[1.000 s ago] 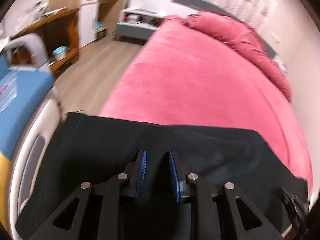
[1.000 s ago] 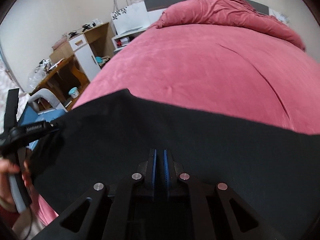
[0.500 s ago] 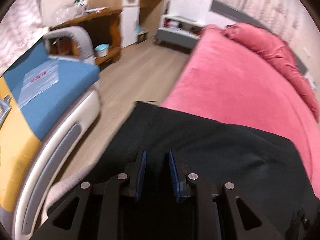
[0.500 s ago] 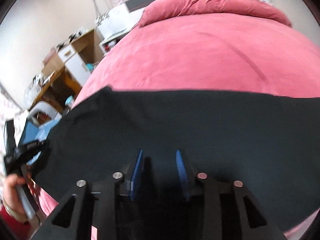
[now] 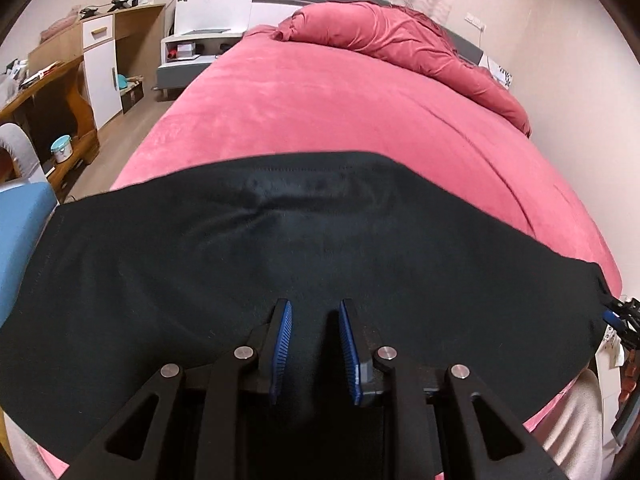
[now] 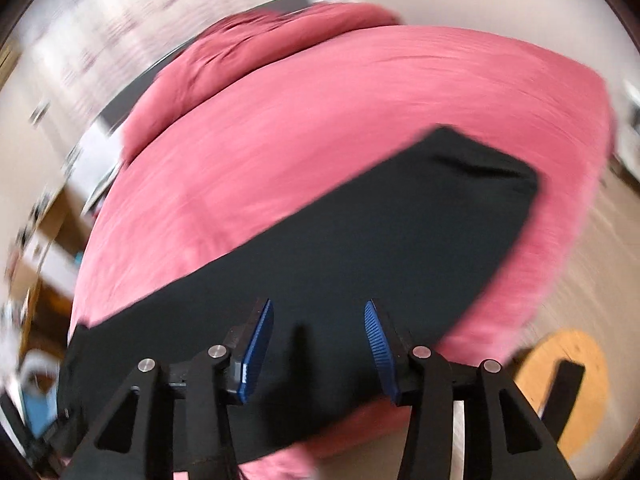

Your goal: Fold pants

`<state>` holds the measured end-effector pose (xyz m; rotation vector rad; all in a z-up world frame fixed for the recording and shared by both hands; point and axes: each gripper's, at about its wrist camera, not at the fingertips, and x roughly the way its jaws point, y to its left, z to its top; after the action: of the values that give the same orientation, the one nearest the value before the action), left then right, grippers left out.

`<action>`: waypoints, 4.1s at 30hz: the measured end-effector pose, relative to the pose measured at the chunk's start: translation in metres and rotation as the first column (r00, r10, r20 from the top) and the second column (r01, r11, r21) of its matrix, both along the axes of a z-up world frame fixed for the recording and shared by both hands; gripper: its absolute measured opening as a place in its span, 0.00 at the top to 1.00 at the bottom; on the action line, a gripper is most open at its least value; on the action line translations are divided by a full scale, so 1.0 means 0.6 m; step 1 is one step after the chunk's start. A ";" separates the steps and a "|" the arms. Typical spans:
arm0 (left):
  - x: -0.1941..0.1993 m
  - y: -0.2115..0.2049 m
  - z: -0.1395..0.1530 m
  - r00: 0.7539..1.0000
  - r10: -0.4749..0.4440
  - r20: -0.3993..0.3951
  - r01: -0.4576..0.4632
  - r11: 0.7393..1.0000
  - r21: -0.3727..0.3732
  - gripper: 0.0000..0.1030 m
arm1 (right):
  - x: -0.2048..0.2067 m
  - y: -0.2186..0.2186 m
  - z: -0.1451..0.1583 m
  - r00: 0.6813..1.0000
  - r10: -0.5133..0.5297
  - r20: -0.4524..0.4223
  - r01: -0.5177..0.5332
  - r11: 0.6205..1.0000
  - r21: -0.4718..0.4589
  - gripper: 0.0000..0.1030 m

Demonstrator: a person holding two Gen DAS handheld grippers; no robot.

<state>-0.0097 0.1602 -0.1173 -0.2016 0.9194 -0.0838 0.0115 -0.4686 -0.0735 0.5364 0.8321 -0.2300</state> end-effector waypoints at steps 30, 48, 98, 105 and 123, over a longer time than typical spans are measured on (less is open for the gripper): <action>-0.007 -0.022 -0.024 0.997 0.042 -0.067 -0.039 0.999 0.035 0.74 | -0.003 -0.246 -0.154 0.910 -0.331 0.250 0.158 0.835 0.528 0.45; -0.026 -0.009 -0.011 0.996 0.051 -0.067 -0.053 0.998 -0.022 0.74 | 0.015 -0.199 -0.018 0.944 -0.269 0.193 0.176 0.901 0.398 0.80; -0.052 0.070 -0.018 0.997 0.069 -0.027 -0.071 0.989 -0.133 0.74 | 0.048 0.496 -0.038 0.875 0.481 -0.051 -0.476 0.838 -0.265 0.67; -0.058 0.056 -0.016 0.997 0.069 -0.023 -0.071 0.990 -0.121 0.73 | 0.026 0.524 -0.045 0.795 0.607 -0.022 -0.594 0.769 -0.237 0.20; -0.070 -0.030 0.002 0.992 -0.122 0.015 0.123 0.978 -0.167 0.73 | 0.080 0.392 -0.050 0.879 0.477 0.028 -0.475 0.879 -0.050 0.85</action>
<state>-0.0516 0.1420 -0.1159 -0.3012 0.9201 -0.2764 0.0594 -0.2332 -0.1038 0.2805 0.8932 0.2171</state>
